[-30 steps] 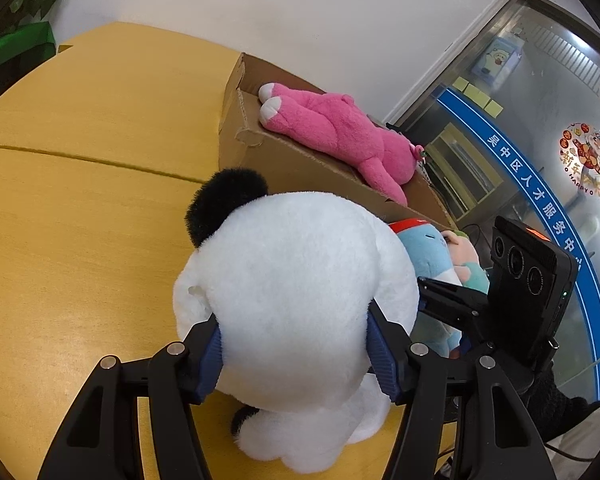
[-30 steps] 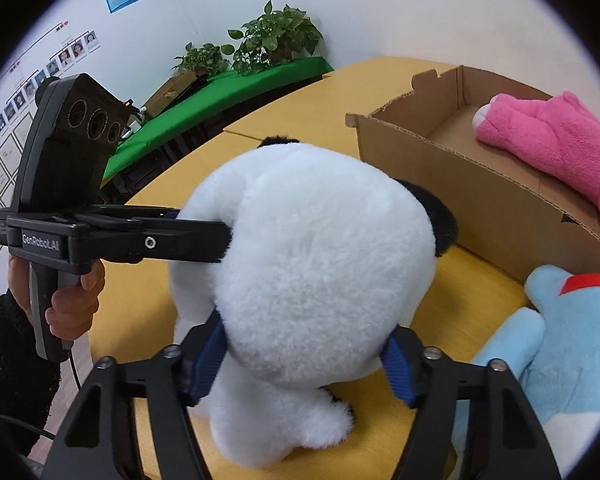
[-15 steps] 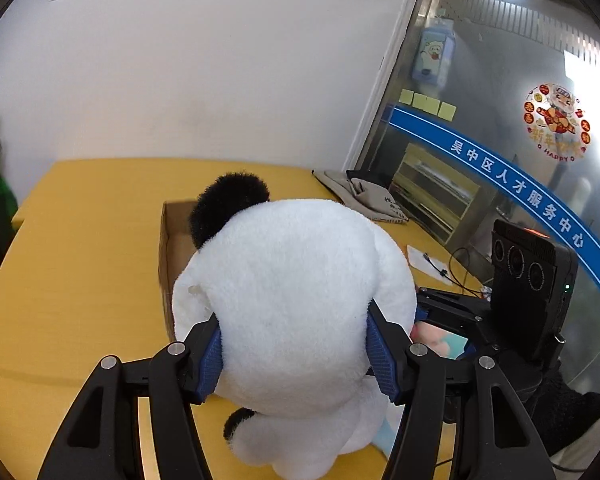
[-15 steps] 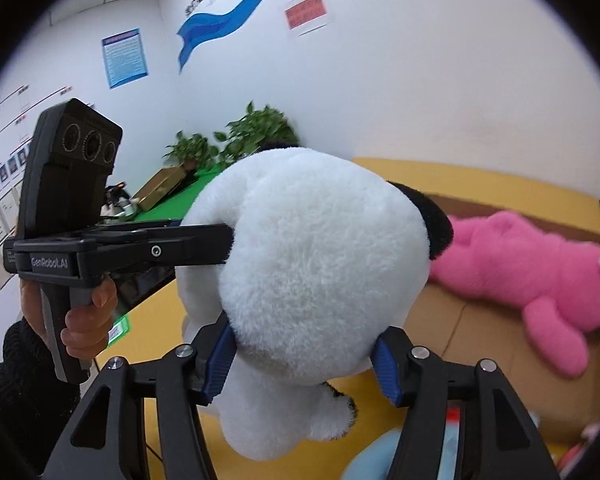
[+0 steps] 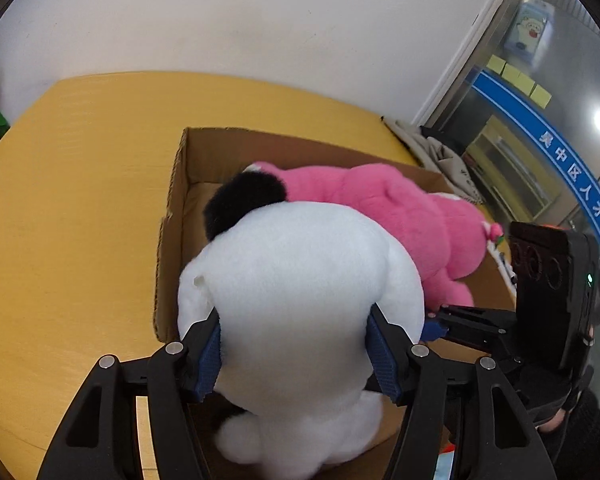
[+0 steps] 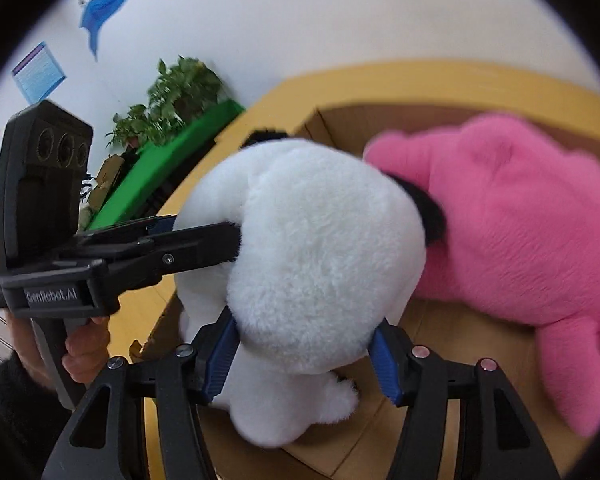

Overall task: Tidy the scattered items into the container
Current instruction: 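Lift the white plush with both grippers and carry it over the box, then open both grippers to drop the white plush beside the pink bear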

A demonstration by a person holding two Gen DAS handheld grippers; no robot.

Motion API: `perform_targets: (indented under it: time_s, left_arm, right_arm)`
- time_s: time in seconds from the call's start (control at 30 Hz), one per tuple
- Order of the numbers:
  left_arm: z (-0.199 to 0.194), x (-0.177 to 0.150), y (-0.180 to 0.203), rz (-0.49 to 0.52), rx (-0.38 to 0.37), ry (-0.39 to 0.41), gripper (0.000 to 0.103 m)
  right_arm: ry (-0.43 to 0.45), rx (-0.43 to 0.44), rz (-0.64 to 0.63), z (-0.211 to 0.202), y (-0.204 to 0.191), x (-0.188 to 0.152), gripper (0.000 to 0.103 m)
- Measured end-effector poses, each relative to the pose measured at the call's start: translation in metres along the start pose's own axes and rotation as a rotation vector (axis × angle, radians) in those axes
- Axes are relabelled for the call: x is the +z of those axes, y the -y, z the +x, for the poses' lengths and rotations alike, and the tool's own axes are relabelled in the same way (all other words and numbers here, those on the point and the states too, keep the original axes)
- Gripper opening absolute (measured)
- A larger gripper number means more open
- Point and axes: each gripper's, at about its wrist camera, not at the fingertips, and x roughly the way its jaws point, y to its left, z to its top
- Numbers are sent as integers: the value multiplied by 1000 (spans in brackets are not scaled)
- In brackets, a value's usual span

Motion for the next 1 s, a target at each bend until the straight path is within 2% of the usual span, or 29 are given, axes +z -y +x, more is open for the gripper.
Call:
perform_targets:
  time_s: [0.07,0.2,0.3,0.33,0.37,0.43,0.53,0.57,0.67,0.77,0.87,1.0]
  left_arm:
    - [-2,-6,-3,5,18,-3,68]
    - [-10,-19,-2,-1,49,-8,71]
    - [-18,-26,4,7,86,12,81]
    - [-19,-27,3,2,92,16,85]
    - [-24,-28,3,-8,103,21,86]
    - [-37,-32,5,-25,142,35,86]
    - [-75,-46,23,-18,268,132,86]
    - [-87,-52,30,-12,280,156,86]
    - [-118,-78,60,17,302,198,88]
    - [-136,-110,99,63,332,228,96]
    - [-144,-144,139,92,343,239,103]
    - [-140,-184,184,100,285,252,103]
  right_arm:
    - [-65,29,42,15,3,2,59]
    - [-104,25,13,23,-5,2,59]
    - [-90,-17,-26,28,-10,-10,71]
    - [-84,-28,-32,25,-13,-13,79]
    - [-80,-41,-36,22,-13,-16,81]
    - [-45,-79,-57,-1,-27,-33,81]
    - [58,-165,-102,-48,-39,-46,84]
    - [94,-193,-111,-66,-43,-56,85]
    - [194,-305,-124,-120,-47,-95,85]
    - [251,-407,-95,-148,-46,-122,85]
    - [281,-438,-30,-178,-37,-151,85]
    - [313,-453,2,-198,-41,-190,85]
